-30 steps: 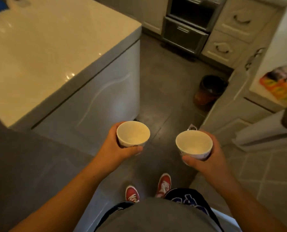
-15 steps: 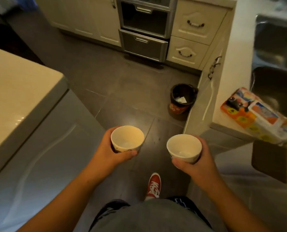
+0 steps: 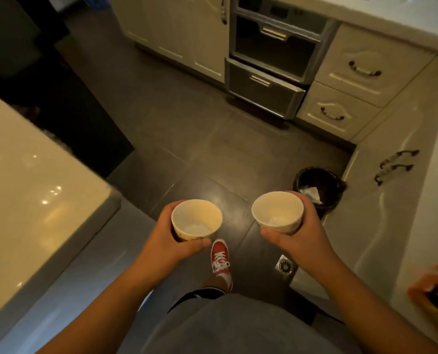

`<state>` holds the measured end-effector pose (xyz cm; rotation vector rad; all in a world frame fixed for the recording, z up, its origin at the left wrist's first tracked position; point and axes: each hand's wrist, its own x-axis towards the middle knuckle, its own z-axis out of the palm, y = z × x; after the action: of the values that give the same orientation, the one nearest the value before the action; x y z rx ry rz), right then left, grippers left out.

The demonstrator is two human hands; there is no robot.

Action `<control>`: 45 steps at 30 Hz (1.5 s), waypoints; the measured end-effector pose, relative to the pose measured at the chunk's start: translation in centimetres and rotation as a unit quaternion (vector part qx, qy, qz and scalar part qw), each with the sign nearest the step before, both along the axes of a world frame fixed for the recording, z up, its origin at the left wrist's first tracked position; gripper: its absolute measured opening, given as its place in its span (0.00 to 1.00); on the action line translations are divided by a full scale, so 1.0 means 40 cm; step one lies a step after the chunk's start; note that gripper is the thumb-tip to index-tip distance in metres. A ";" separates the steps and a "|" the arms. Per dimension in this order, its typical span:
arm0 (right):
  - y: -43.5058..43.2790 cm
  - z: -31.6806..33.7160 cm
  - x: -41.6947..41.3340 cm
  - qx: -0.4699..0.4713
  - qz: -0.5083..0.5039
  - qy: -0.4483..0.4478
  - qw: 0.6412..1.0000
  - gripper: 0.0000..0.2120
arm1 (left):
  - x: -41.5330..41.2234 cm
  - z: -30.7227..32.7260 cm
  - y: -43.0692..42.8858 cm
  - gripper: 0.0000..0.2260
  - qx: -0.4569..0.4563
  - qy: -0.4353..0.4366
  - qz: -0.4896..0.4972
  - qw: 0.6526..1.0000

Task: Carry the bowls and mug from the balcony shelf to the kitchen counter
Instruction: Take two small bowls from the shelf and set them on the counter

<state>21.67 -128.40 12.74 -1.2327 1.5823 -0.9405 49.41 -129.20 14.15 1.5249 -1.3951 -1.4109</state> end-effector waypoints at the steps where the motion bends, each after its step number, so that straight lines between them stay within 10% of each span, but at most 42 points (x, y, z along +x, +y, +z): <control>1: -0.039 -0.001 -0.008 0.000 -0.005 0.002 1.000 0.38 | -0.008 -0.005 -0.053 0.33 0.003 0.003 -0.004 1.000; 15: -0.389 0.030 -0.244 0.061 -0.118 0.035 0.991 0.44 | -0.280 -0.014 -0.665 0.35 0.039 0.060 -0.094 0.993; 26: -0.901 0.012 -0.397 0.044 0.036 -0.010 0.998 0.40 | -0.386 0.000 -0.975 0.35 0.038 0.039 0.031 0.998; 45: -1.735 -0.011 0.143 0.020 0.286 -0.014 0.958 0.38 | 0.081 -0.027 -1.360 0.36 0.037 0.024 0.275 0.960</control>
<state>27.39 -197.78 12.31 -1.5249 1.1134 -0.5446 52.64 -183.61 13.06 1.7398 -0.7986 -1.1450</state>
